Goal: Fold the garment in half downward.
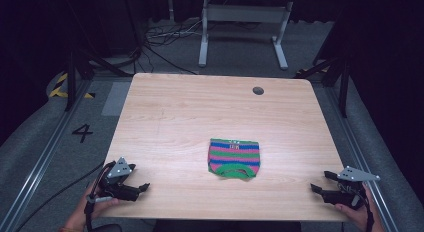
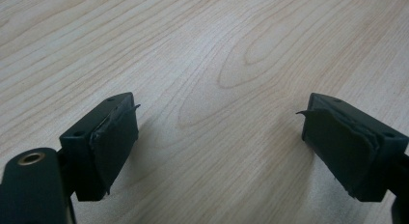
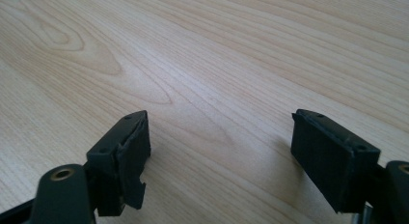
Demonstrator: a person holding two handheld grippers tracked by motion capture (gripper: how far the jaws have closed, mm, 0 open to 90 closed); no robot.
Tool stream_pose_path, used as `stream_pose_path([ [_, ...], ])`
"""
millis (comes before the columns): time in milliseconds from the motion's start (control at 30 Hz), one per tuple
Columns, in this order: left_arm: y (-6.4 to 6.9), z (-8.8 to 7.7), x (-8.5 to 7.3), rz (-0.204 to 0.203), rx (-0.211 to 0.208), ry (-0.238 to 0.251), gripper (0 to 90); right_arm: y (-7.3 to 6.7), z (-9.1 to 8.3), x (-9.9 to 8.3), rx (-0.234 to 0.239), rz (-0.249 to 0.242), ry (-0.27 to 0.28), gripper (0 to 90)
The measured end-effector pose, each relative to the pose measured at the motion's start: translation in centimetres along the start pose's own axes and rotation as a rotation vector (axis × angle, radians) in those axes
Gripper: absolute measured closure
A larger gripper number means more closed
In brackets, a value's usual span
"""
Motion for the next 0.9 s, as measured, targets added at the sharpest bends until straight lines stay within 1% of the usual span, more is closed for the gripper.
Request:
stream_pose_path([
  [100, 0.01, 0.06, 0.03, -0.005, 0.0, -0.004, 11.8, 0.04, -0.01, -0.02, -0.005, 0.004, -0.002, 21.2],
  [400, -0.02, 0.07, 0.04, -0.003, 0.0, -0.008, 11.2, 0.04, -0.01, -0.02, -0.005, 0.004, -0.002, 21.2],
  [533, -0.01, 0.2, 0.1, -0.011, 0.003, -0.009, 9.7, 0.05, -0.01, -0.01, -0.004, 0.002, -0.001, 21.3],
  [567, -0.06, 0.21, 0.12, -0.006, 0.004, -0.012, 9.2, 0.04, -0.01, -0.02, -0.005, 0.004, -0.002, 21.3],
  [700, -0.05, 0.24, 0.12, -0.006, 0.004, -0.013, 8.6, 0.04, 0.0, -0.02, -0.006, 0.004, -0.001, 21.2],
  [733, -0.05, 0.22, 0.11, -0.008, 0.004, -0.013, 8.6, 0.04, -0.01, -0.02, -0.005, 0.005, -0.002, 20.7],
  [800, -0.04, 0.24, 0.12, -0.008, 0.003, -0.013, 8.6, 0.14, -0.04, -0.11, -0.016, 0.01, -0.012, 16.1],
  [900, -0.11, 0.25, 0.14, -0.004, 0.009, -0.012, 8.5, 0.13, -0.04, -0.12, -0.016, 0.012, -0.011, 16.1],
])
Point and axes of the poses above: each handheld gripper's, and its own axes: z roughly forward along the jaws, x roughly out of its top, y roughly to its right, the point moved 5 cm from there along z, roughly forward along the jaws, and after that the axes turned 5 degrees about y, right-handed, at the moved point
